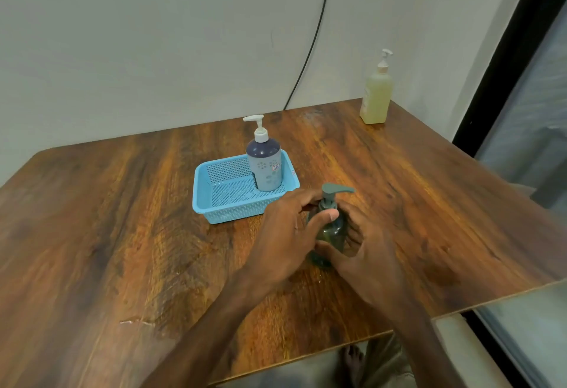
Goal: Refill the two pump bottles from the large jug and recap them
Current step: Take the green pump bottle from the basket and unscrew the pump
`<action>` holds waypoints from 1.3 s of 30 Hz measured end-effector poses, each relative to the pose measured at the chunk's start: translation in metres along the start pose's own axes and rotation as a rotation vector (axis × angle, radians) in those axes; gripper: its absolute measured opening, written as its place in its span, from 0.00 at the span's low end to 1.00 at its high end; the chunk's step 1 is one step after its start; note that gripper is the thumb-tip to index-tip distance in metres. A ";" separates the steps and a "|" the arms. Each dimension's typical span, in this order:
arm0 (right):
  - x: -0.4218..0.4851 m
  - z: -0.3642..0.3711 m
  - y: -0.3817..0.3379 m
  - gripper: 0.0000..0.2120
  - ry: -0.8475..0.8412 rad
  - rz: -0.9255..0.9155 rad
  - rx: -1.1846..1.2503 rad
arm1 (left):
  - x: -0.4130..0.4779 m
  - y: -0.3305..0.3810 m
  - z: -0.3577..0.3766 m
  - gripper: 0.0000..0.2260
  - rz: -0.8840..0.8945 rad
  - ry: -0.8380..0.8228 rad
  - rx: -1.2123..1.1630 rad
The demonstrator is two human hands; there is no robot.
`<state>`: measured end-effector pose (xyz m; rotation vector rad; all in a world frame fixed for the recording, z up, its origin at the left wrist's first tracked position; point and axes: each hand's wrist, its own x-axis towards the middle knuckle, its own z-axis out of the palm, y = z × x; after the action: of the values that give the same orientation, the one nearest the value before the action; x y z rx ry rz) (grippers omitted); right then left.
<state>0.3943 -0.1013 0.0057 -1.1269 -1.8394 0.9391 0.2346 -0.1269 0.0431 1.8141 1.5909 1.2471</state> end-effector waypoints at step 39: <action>-0.001 0.003 0.000 0.38 -0.002 0.021 0.148 | -0.009 -0.007 0.016 0.15 -0.074 0.108 -0.252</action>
<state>0.3924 -0.1026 0.0040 -1.0564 -1.7322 1.0704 0.2450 -0.1295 0.0265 1.5432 1.4657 1.4601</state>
